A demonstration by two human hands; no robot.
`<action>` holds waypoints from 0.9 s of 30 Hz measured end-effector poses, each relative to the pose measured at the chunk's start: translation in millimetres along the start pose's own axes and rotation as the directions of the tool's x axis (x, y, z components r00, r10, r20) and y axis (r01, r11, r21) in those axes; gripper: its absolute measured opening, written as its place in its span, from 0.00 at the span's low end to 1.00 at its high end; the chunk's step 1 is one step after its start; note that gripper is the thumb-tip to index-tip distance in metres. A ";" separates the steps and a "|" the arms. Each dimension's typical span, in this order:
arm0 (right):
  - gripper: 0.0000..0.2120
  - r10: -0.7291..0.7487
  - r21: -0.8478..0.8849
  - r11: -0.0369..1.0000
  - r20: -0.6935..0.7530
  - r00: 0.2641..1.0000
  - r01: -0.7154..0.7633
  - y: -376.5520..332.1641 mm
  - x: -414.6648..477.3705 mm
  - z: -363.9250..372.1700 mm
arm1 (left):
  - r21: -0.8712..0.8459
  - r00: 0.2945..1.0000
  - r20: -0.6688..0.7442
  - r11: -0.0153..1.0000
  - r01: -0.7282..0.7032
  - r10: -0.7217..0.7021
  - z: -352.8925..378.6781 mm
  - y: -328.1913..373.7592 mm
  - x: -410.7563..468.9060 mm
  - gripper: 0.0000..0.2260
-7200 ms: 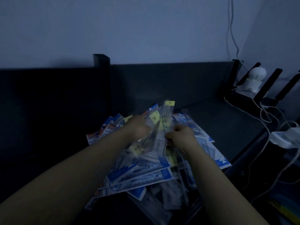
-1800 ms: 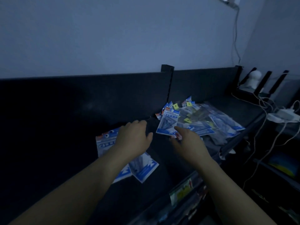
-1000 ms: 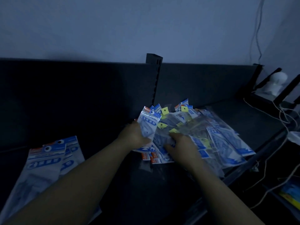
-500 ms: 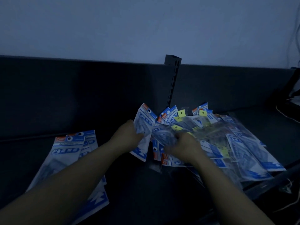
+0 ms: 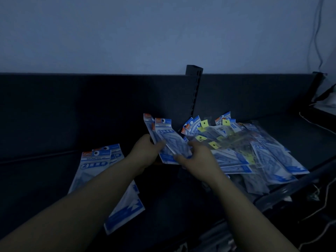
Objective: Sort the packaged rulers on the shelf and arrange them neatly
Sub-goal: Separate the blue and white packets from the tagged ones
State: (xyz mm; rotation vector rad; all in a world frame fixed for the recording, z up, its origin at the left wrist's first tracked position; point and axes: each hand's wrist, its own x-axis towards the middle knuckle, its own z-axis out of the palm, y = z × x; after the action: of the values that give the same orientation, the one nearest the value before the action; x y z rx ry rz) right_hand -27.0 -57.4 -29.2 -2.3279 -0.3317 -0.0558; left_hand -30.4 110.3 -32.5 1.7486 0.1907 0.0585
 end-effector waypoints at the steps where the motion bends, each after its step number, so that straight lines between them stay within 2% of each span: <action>1: 0.24 -0.016 0.007 1.000 0.001 1.000 0.016 -5.1 -2.1 1.6 | 0.008 1.000 -0.013 1.000 -0.016 0.016 -5.2 2.2 -4.0 0.02; 4: 0.23 -0.091 0.021 0.996 0.038 0.995 0.090 -19.6 -6.2 10.6 | -0.012 0.998 -0.063 1.000 0.008 -0.008 -27.9 3.1 -16.5 0.05; 6: 0.23 -0.127 0.038 0.992 0.067 0.990 0.124 -29.7 -8.3 20.4 | 0.034 0.996 -0.087 0.999 0.034 -0.031 -48.0 0.9 -26.8 0.05; 10: 0.31 -0.157 -0.044 0.985 0.172 0.972 0.167 -49.0 -10.0 45.4 | 0.250 0.987 -0.162 0.967 0.045 -0.004 -89.5 -9.5 -51.0 0.10; 13: 0.28 -0.170 -0.048 0.981 0.238 0.956 0.187 -60.1 -13.3 63.2 | 0.415 0.973 -0.229 0.907 0.074 0.025 -111.3 -22.0 -66.8 0.13; 16: 0.25 -0.184 -0.047 0.977 0.291 0.939 0.206 -67.0 -19.6 76.6 | 0.588 0.969 -0.236 0.805 0.081 0.075 -123.6 -35.4 -77.6 0.10; 20: 0.22 -0.187 -0.133 0.964 0.276 0.943 0.230 -66.2 -23.3 84.0 | 0.810 0.936 -0.280 0.575 0.113 0.211 -128.5 -45.1 -85.7 0.14; 22: 0.26 -0.160 -0.152 0.967 0.264 0.951 0.204 -64.9 -25.2 79.0 | 0.856 0.918 -0.284 0.505 0.114 0.275 -126.8 -45.6 -83.7 0.16; 24: 0.30 -0.152 -0.172 0.966 0.225 0.962 0.193 -60.2 -25.7 68.0 | 0.865 0.920 -0.258 0.494 0.083 0.296 -118.8 -39.2 -79.1 0.17; 27: 0.27 -0.156 -0.218 0.958 0.142 0.978 0.185 -47.4 -24.2 44.8 | 0.841 0.934 -0.195 0.541 0.002 0.299 -96.3 -24.5 -69.6 0.18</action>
State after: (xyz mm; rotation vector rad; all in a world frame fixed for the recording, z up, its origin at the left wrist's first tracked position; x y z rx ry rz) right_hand -65.1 0.8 -31.0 -2.5328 -0.6178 -0.0362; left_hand -115.3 197.0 -33.8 2.7342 0.3409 0.4539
